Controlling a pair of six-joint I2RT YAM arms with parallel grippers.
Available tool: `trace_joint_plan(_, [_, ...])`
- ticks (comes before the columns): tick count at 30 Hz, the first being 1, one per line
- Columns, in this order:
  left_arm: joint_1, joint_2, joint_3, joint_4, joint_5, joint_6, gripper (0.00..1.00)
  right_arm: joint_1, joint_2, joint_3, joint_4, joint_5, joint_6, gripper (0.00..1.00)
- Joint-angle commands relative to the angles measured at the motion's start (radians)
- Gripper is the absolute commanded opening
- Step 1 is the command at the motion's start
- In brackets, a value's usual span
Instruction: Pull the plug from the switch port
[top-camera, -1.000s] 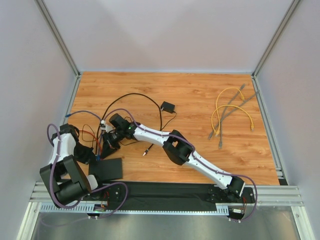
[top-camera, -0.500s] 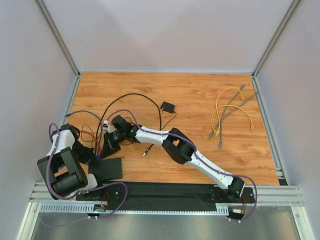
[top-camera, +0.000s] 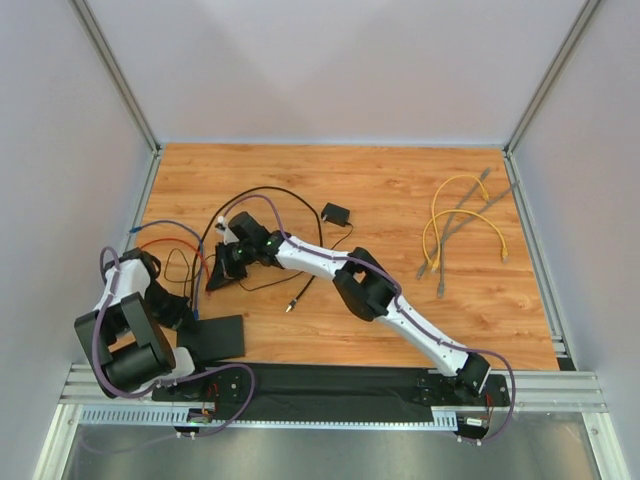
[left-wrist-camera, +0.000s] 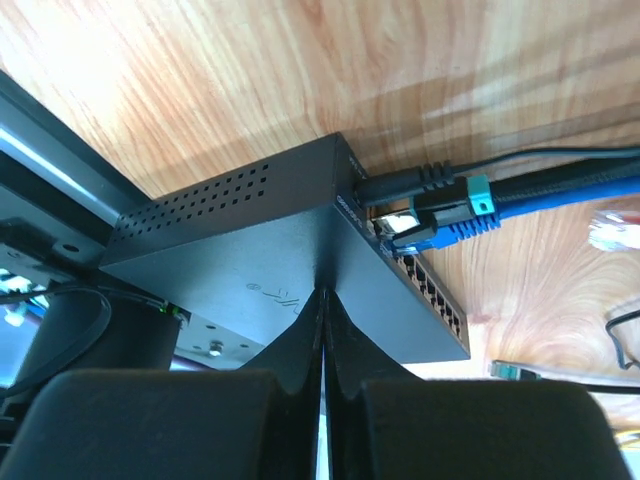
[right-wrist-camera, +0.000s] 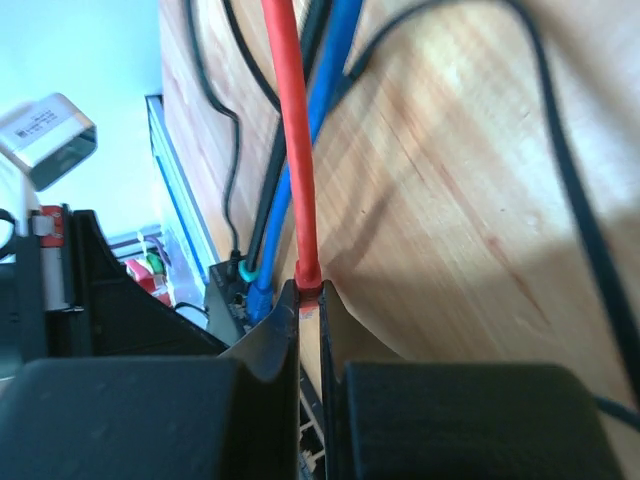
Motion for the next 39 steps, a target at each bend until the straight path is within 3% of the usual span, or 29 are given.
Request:
trace_joint_plan(1, [-0.013, -0.049, 0.006, 0.083, -0.057, 0.034, 0.00, -0.027, -0.036, 0.091, -0.064, 0.012, -0.051, 0.00])
trace_joint_plan(7, [-0.027, -0.215, 0.038, 0.068, -0.009, 0.099, 0.07, -0.093, -0.355, -0.122, -0.067, -0.101, -0.067, 0.00])
trace_joint_plan(11, [-0.067, -0.269, 0.080, 0.057, 0.002, 0.131, 0.07, -0.175, -0.545, -0.217, -0.090, -0.178, -0.045, 0.00])
trace_joint_plan(20, [-0.137, -0.293, 0.199, 0.119, 0.075, 0.205, 0.13, -0.563, -0.972, -0.559, -0.087, -0.206, 0.076, 0.00])
trace_joint_plan(23, [-0.152, -0.272, 0.236, 0.178, 0.250, 0.261, 0.13, -0.734, -1.067, -0.717, -0.096, -0.224, 0.082, 0.00])
trace_joint_plan(29, [-0.182, -0.227, 0.230, 0.232, 0.364, 0.260, 0.14, -1.053, -1.132, -0.973, -0.157, -0.246, 0.001, 0.00])
trace_joint_plan(34, [-0.185, -0.237, 0.198, 0.266, 0.413, 0.267, 0.15, -1.181, -1.110, -1.125, -0.235, -0.207, -0.142, 0.00])
trace_joint_plan(39, [-0.185, -0.246, 0.198, 0.257, 0.407, 0.283, 0.15, -1.264, -1.077, -1.207, -0.438, 0.022, -0.389, 0.00])
